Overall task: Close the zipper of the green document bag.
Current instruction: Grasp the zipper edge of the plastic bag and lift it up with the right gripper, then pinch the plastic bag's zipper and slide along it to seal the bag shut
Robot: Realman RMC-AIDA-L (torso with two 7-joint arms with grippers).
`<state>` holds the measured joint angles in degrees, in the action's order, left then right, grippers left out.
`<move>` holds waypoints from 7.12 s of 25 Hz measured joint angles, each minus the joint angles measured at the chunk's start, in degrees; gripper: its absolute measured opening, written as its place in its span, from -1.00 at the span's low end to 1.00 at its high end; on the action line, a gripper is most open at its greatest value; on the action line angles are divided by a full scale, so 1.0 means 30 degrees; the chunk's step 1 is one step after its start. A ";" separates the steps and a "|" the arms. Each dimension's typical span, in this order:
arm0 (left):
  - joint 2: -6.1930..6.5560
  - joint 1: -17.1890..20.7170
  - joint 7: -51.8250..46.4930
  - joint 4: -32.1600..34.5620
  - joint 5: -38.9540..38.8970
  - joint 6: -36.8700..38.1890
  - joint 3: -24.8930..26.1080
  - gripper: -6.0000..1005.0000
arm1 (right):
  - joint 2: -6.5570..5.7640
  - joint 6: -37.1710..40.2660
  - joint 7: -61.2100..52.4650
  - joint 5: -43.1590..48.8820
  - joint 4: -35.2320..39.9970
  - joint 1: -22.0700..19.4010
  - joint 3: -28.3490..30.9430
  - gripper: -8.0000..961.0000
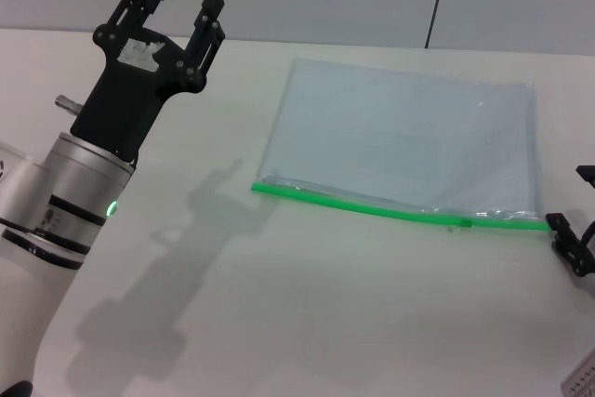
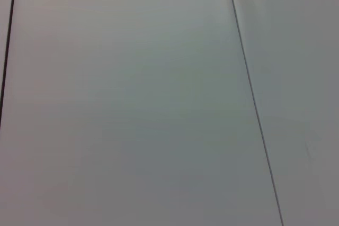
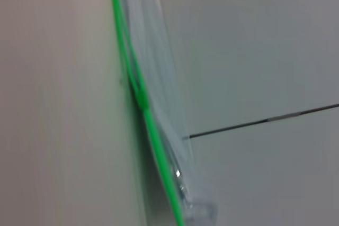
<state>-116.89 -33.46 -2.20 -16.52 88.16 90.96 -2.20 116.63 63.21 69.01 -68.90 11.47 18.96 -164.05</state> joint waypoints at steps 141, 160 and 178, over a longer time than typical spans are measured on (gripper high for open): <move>-0.0202 -0.3496 0.9464 -0.1174 0.2492 -1.0141 -0.4218 -0.26 | -0.0148 -0.4856 0.5123 -0.2357 0.8128 0.3852 -0.0232 -0.88; -0.0178 -0.3494 0.9464 -0.1116 0.2562 -1.0293 -0.4219 -0.60 | -0.0147 -0.4838 0.5123 -0.1997 0.8118 0.3815 -0.0250 -0.88; -0.0210 -0.3465 0.9459 -0.1174 0.2489 -1.0374 -0.4220 -0.82 | -0.0147 -0.4839 0.4955 -0.1901 0.7547 0.3807 -0.0188 -0.86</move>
<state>-117.52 -43.86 26.18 -20.04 95.62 59.84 -14.86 116.19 48.69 83.88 -74.60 34.11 30.38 -164.61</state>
